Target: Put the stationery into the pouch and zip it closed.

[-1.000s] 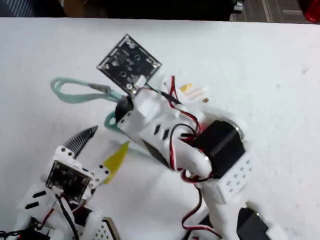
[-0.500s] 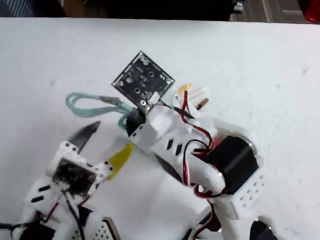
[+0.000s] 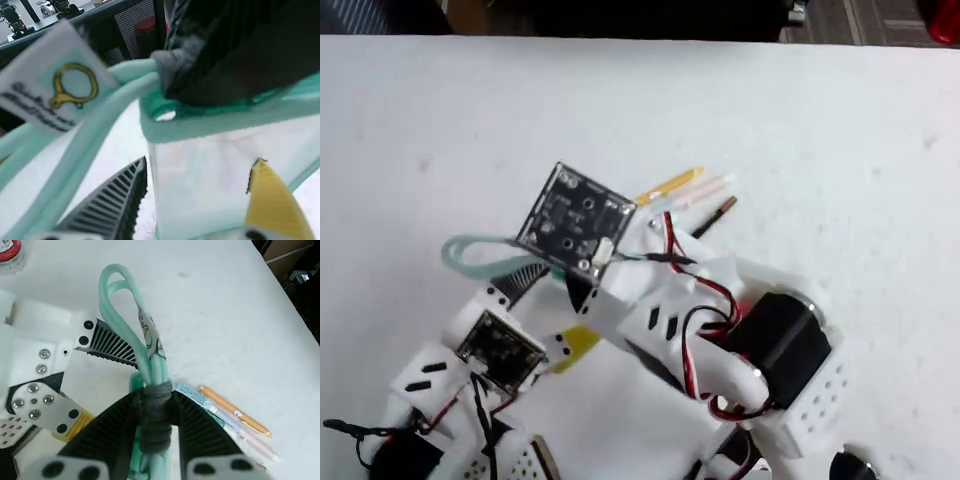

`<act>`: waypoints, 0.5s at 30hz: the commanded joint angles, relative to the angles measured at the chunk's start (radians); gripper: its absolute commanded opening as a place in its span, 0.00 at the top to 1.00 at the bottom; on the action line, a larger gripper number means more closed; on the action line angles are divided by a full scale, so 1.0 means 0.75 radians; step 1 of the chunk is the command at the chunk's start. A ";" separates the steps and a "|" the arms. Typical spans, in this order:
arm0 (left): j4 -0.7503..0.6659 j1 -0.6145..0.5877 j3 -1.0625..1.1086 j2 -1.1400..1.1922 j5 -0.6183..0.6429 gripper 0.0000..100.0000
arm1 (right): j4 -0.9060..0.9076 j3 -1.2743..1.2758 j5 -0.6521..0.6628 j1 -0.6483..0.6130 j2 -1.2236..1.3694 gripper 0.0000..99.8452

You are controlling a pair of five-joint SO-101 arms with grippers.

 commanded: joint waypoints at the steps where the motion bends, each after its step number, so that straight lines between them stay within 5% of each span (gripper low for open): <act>1: -0.113 0.011 0.000 0.005 -0.010 0.66 | 0.028 0.014 0.164 -0.007 0.021 0.98; 15: -0.106 0.214 0.072 0.003 -0.006 0.67 | 0.030 0.184 0.618 -0.052 0.011 0.98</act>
